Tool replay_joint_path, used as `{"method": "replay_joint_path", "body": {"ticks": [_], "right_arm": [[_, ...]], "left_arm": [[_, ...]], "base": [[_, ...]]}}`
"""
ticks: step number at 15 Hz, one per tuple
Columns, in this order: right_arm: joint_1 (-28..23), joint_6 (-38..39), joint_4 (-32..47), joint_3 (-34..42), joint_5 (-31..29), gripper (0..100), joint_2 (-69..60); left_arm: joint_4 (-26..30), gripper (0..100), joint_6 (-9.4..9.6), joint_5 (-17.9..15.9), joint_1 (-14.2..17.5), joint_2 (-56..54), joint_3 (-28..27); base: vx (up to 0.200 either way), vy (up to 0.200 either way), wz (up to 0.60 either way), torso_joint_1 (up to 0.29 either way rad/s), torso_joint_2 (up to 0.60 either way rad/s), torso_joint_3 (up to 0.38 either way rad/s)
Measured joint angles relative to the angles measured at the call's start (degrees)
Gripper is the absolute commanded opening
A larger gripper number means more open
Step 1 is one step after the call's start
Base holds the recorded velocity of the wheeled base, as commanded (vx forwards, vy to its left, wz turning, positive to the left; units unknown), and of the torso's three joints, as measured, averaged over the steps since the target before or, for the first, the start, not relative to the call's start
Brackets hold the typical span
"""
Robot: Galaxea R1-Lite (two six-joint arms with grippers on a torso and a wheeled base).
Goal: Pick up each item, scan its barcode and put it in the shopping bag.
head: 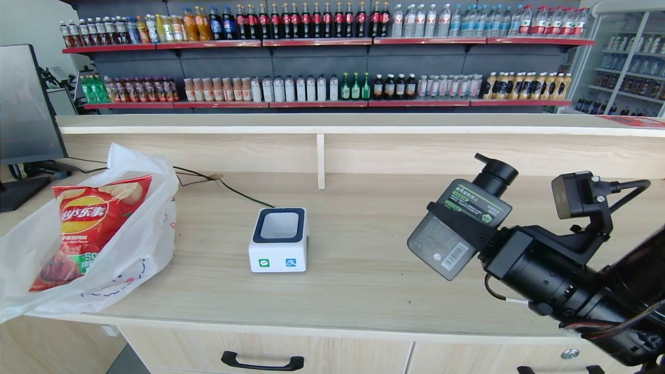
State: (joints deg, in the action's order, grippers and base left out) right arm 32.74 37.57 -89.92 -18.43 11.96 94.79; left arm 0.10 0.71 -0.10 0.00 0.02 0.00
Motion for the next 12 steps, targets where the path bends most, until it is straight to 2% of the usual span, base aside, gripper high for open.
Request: {"method": "replay_joint_path", "body": {"ticks": [3, 12], "right_arm": [[1.51, 1.23, -0.02, -3.12, 0.22, 0, 0.38], [12.35, 1.91, -0.02, -10.40, 0.41, 0, -0.15]], "left_arm": [[0.00, 100, -0.02, 0.00, 0.00, 0.00, 0.00], [0.00, 100, -0.02, 0.00, 0.00, 0.00, 0.00]], "base": [[0.000, 0.000, 0.00, 0.000, 0.00, 0.000], [0.000, 0.000, 0.00, 0.000, 0.00, 0.000]]}}
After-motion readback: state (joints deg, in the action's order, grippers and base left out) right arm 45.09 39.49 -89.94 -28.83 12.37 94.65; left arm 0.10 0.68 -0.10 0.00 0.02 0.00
